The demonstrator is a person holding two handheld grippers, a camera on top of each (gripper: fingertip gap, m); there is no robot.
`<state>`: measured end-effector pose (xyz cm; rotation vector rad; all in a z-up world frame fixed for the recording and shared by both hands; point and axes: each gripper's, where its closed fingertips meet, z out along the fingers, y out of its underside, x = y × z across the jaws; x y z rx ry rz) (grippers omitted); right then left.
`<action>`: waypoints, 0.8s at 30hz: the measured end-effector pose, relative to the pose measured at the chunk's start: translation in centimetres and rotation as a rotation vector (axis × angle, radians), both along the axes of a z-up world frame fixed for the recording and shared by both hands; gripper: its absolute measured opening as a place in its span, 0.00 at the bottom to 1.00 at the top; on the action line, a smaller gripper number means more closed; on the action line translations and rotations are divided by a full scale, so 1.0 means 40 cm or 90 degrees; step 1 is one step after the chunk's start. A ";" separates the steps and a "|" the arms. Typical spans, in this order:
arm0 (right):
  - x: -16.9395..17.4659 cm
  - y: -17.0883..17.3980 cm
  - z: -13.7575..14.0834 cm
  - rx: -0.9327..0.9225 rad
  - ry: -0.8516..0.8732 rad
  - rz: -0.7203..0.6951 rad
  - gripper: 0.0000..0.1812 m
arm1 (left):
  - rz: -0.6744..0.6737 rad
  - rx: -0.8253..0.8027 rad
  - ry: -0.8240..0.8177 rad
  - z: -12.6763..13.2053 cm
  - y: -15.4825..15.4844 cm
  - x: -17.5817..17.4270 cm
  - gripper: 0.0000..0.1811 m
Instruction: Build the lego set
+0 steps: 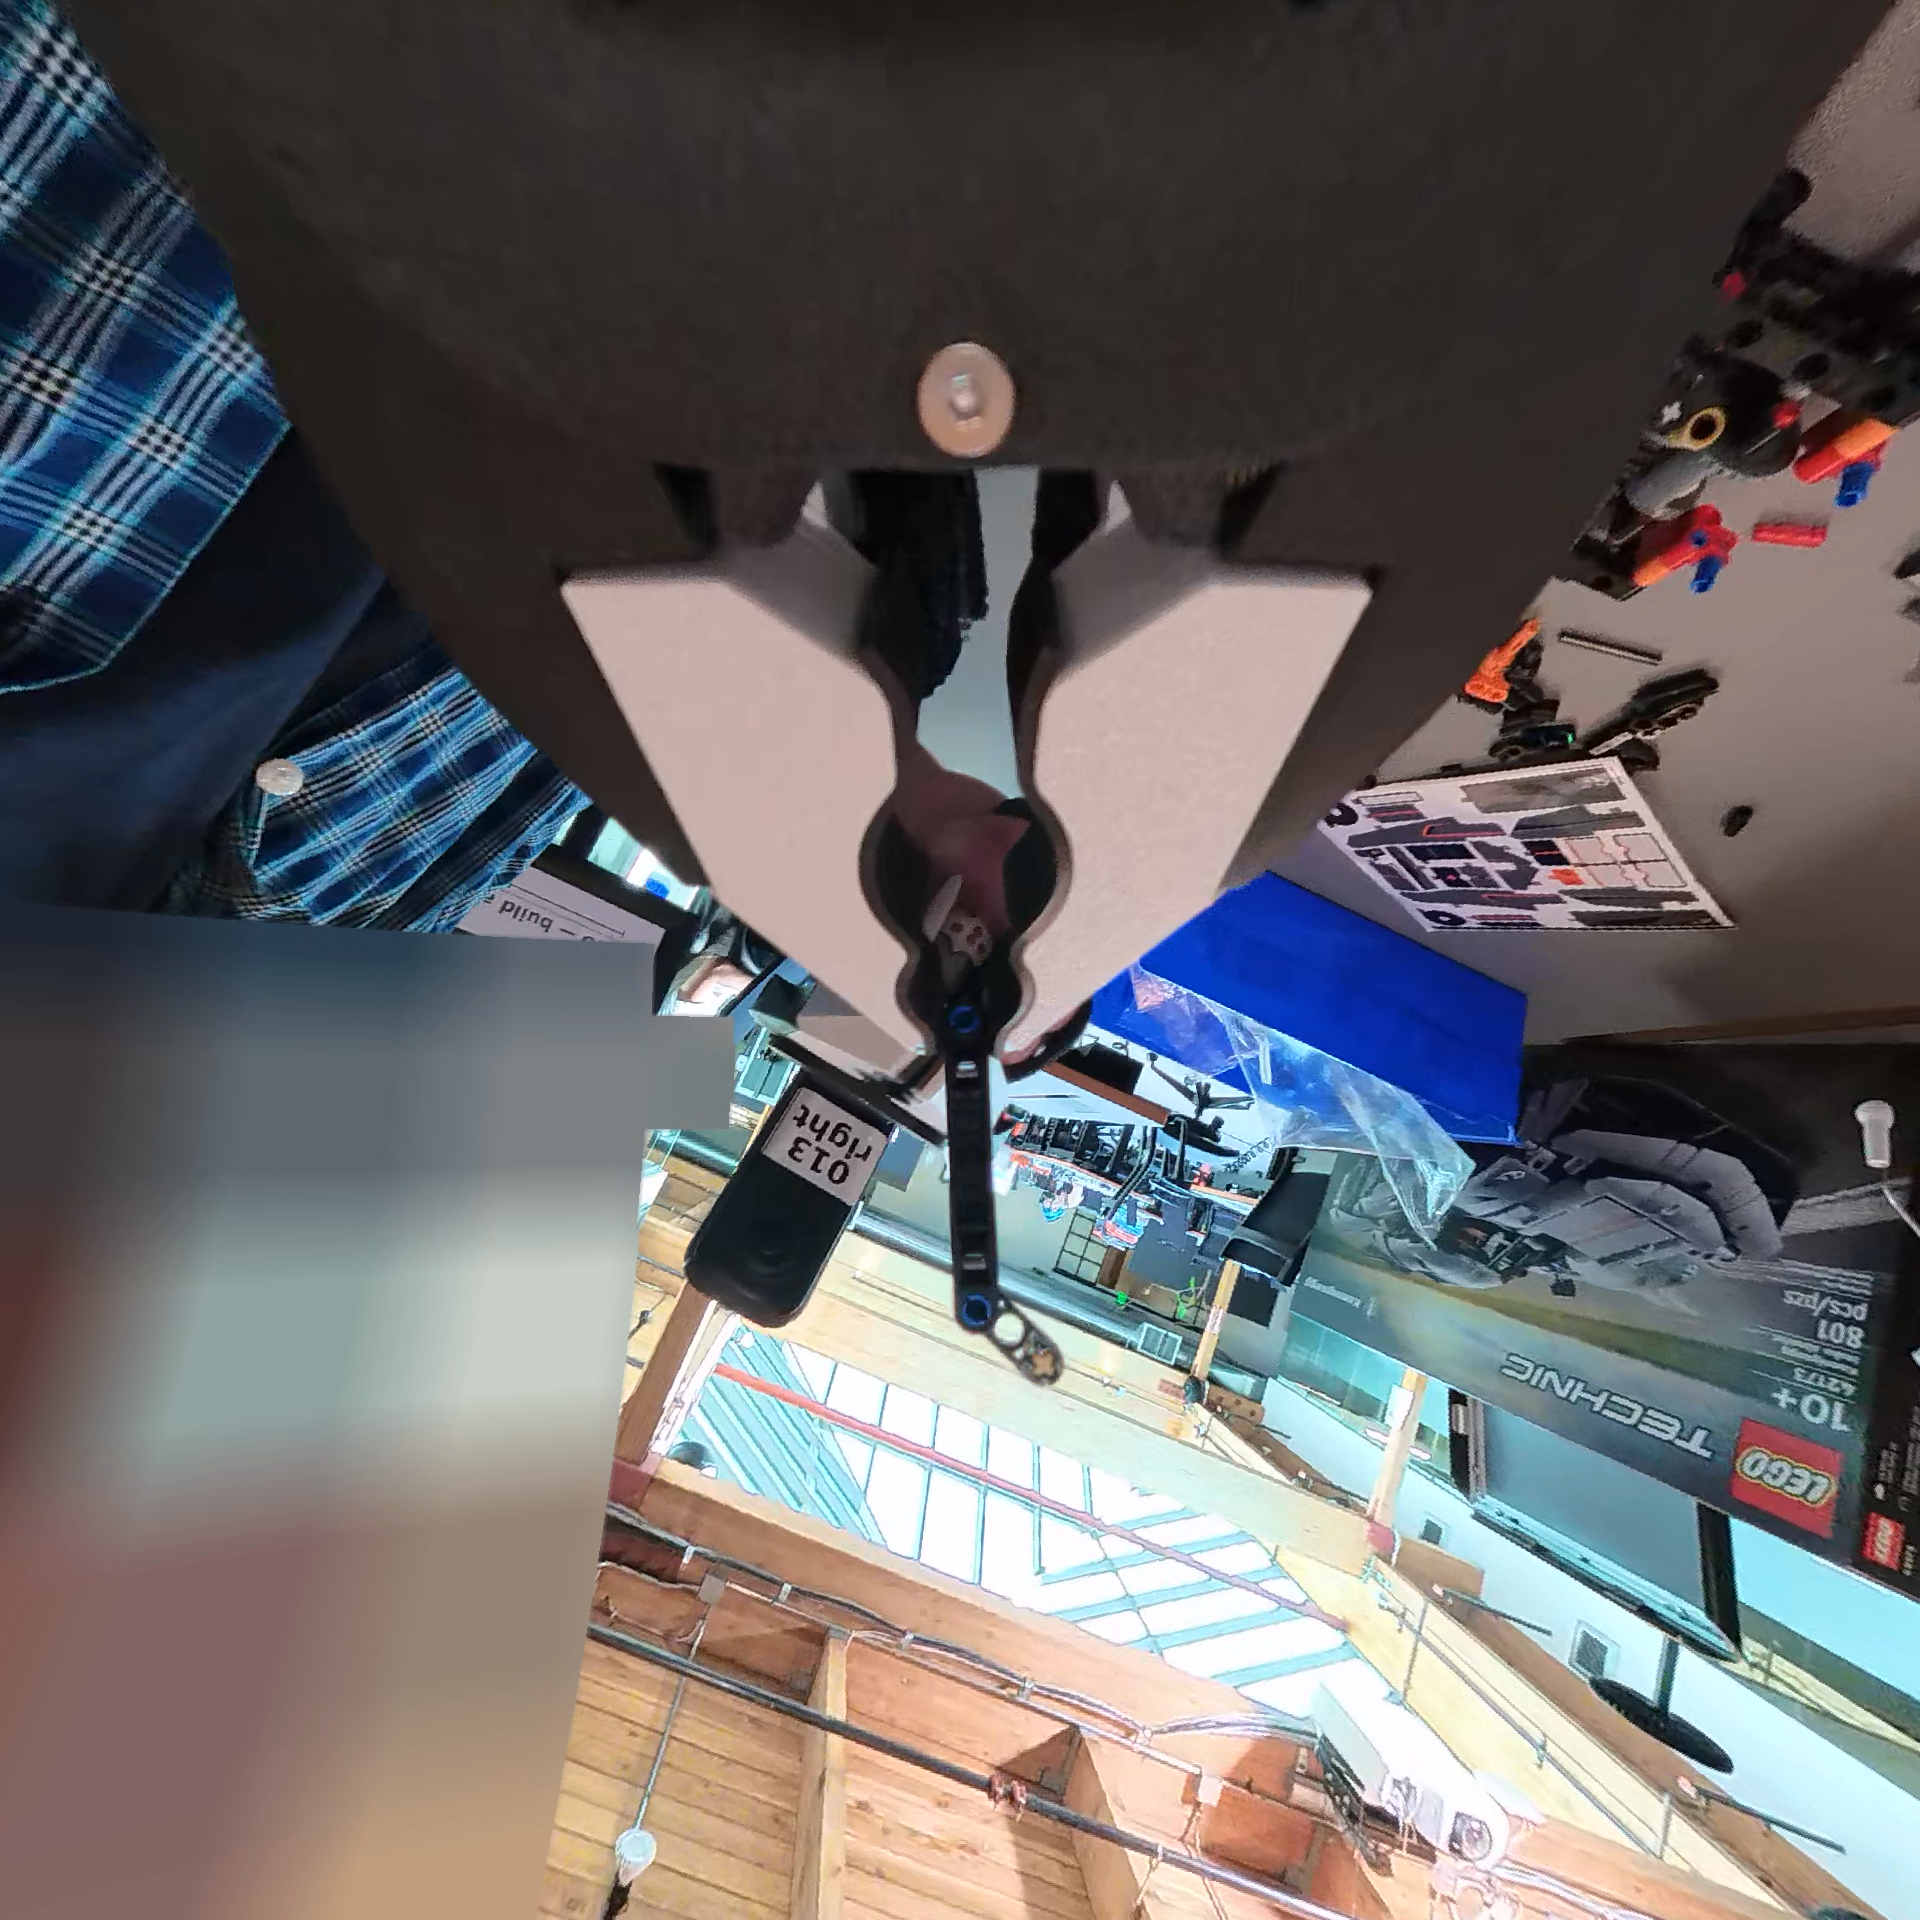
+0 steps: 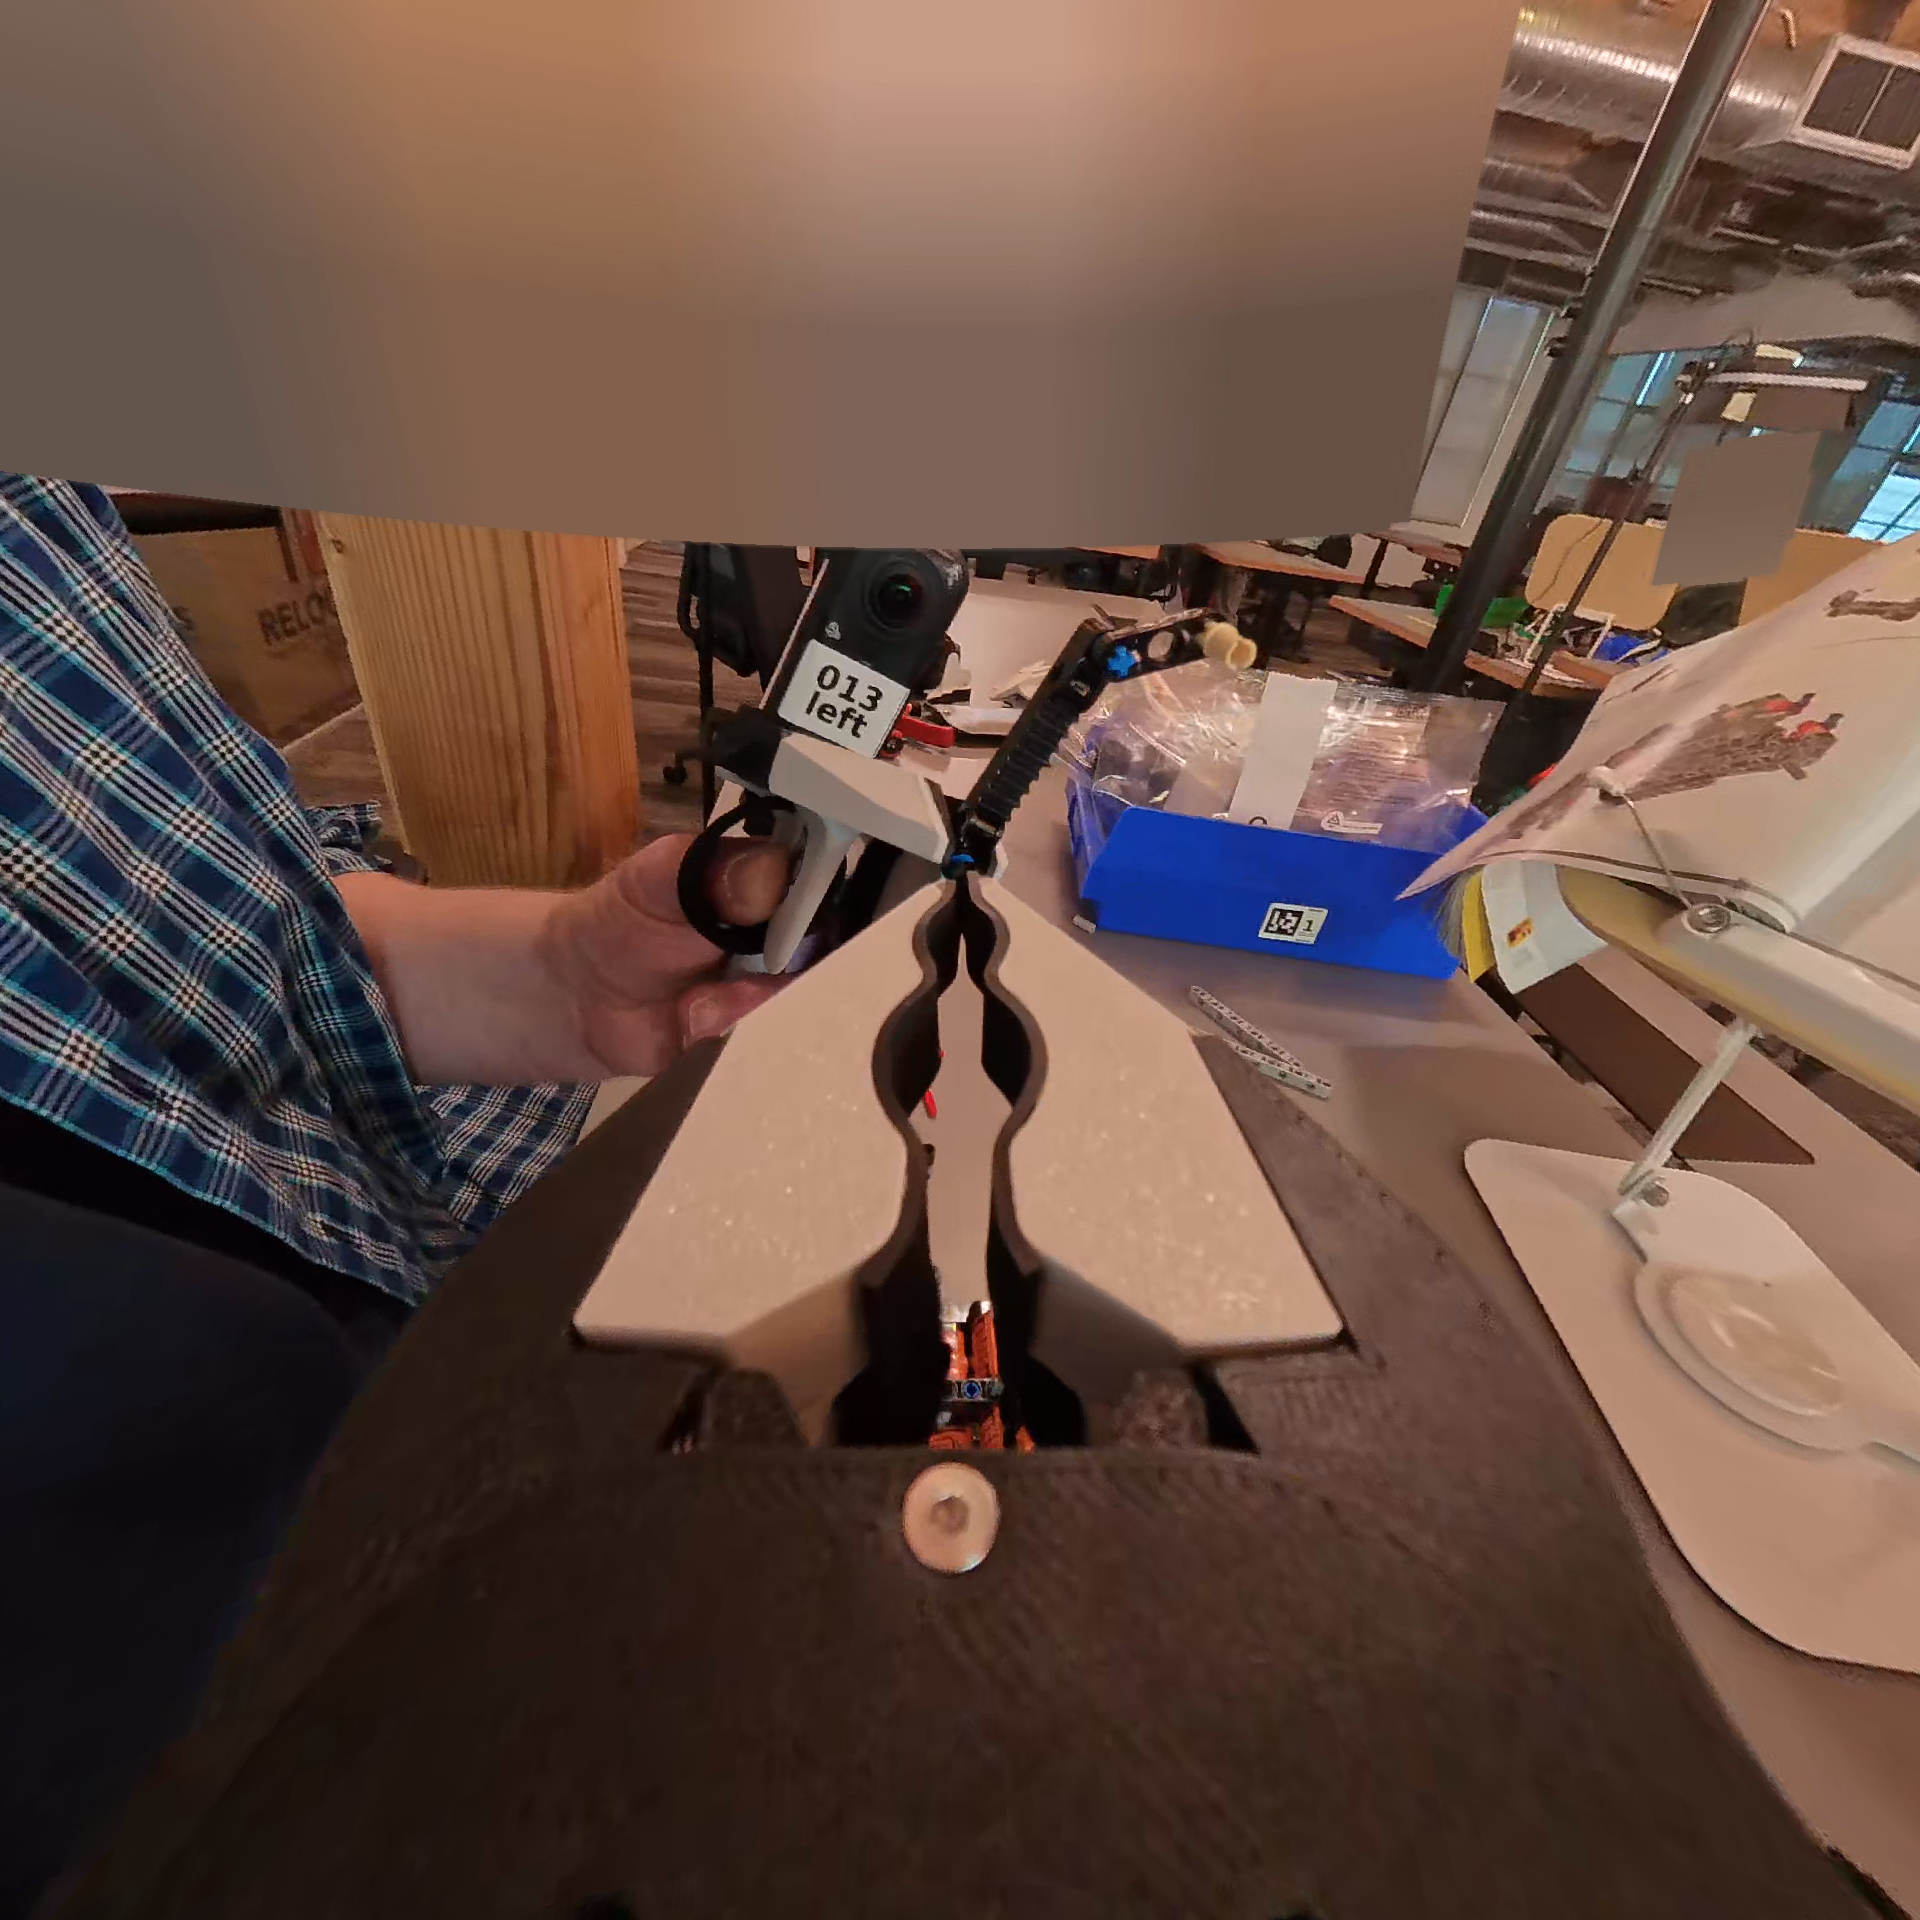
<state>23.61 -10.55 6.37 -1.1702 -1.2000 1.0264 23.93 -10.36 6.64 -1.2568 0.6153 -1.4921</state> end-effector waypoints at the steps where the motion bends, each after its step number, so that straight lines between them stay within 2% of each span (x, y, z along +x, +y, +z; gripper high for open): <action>1: 0.001 0.001 -0.001 -0.003 0.000 0.002 0.00 | 0.000 -0.001 0.002 -0.002 0.000 0.001 0.04; 24: 0.010 -0.012 0.005 0.006 0.017 0.020 0.01 | -0.039 -0.014 -0.026 0.000 -0.016 0.016 0.05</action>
